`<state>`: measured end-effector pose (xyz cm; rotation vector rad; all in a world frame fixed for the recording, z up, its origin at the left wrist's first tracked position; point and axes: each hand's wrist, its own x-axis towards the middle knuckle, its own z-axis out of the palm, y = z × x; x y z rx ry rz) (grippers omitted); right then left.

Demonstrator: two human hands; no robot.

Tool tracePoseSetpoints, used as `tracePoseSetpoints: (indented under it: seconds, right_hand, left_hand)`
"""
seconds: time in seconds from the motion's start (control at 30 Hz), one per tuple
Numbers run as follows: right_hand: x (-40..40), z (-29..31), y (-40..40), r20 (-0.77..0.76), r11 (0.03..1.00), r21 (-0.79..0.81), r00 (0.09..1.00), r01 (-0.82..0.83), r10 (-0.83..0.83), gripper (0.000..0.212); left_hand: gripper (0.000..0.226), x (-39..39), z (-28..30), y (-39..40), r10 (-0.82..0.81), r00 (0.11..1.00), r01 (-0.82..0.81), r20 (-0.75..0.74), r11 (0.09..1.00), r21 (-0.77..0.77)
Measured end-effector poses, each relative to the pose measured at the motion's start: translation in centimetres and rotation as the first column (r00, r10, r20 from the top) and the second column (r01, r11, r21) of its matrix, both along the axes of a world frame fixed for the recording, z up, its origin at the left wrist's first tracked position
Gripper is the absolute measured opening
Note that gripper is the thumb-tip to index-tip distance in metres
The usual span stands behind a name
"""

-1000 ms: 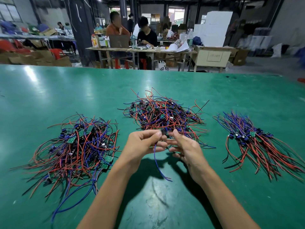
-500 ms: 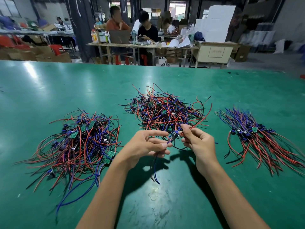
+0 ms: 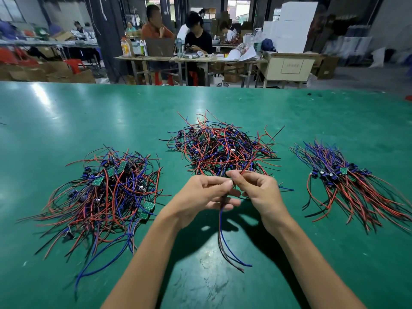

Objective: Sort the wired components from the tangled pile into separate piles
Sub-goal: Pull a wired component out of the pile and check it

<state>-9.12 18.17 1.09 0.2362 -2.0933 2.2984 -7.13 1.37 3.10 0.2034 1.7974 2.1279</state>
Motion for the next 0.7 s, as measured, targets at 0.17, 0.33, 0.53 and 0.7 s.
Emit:
tracePoseSetpoints:
  seconds: [0.17, 0.33, 0.53, 0.7]
  right_hand:
    - [-0.1, -0.3, 0.0, -0.072, 0.989, 0.144, 0.997, 0.04, -0.03, 0.025]
    - [-0.2, -0.7, -0.9, -0.087, 0.984, 0.176, 0.996, -0.007, 0.022, 0.025]
    - [-0.1, -1.4, -2.1, -0.04, 0.987, 0.109, 0.993, 0.118, -0.114, 0.034]
    - [0.1, -1.2, -2.7, 0.106, 0.987, -0.055, 0.983, 0.153, -0.147, 0.035]
  left_hand:
    - [0.011, -0.1, -0.2, 0.5, 0.099, 0.995, -0.098, 0.029, 0.994, -0.045]
    - [0.018, -0.1, -0.5, 1.4, 0.215, 0.977, -0.213, -0.001, 0.968, -0.133]
    - [0.015, 0.1, -0.3, 2.1, 0.243, 0.967, -0.252, -0.07, 0.955, -0.158]
    - [0.025, 0.3, -0.1, 1.9, 0.158, 0.984, -0.173, -0.088, 0.964, -0.203]
